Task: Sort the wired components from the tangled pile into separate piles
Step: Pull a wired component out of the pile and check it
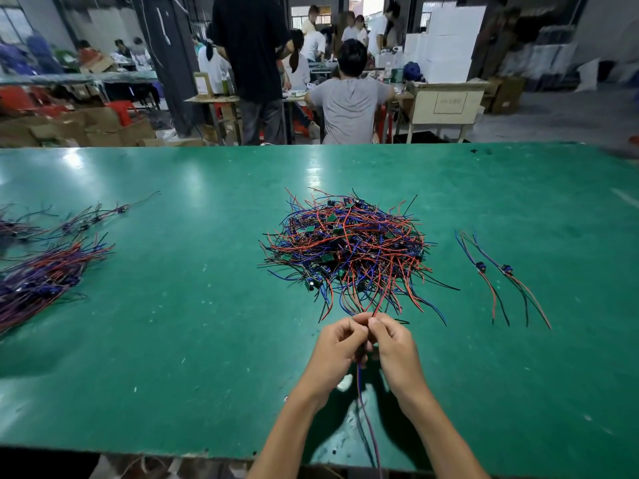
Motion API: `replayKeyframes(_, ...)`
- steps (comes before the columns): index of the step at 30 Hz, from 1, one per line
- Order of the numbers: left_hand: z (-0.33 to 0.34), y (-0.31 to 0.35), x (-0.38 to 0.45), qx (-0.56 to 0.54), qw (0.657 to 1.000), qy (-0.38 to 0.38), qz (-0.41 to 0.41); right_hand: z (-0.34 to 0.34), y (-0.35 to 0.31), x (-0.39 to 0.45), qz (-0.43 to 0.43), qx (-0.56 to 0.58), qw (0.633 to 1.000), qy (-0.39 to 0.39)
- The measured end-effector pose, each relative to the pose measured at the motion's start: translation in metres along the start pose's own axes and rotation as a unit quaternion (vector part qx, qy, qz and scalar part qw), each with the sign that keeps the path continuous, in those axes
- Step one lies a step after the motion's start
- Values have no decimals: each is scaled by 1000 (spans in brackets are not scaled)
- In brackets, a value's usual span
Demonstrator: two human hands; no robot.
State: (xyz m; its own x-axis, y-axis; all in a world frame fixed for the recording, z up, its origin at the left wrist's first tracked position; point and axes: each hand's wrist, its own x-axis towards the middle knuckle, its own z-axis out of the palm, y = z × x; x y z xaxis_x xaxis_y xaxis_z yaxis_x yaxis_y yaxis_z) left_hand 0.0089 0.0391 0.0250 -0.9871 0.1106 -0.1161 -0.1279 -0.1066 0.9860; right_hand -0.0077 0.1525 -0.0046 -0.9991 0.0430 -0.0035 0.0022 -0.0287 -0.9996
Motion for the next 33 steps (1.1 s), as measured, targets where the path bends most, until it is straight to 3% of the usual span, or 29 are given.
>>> replayKeyframes(10, -18, -8, -8, 50, 998, -36, -29, -10, -34, 38, 67, 11, 994, 89)
replayKeyframes(17, -22, -4, -10, 23, 998, -42, -35, -17, -38, 42, 135, 227, 963, 46)
replayKeyframes(23, -23, -2, -14, -26, 997, -70, -26, -29, -28, 12, 6, 34, 998, -56)
replayKeyframes(27, -36, -5, -14, -25, 993, -102, -47, -46, -27, 17, -3, 77, 996, 37)
replayKeyframes(33, -49, -5, -7, 134, 991, -26, 9, -56, -10, 21, 32, 123, 989, 79)
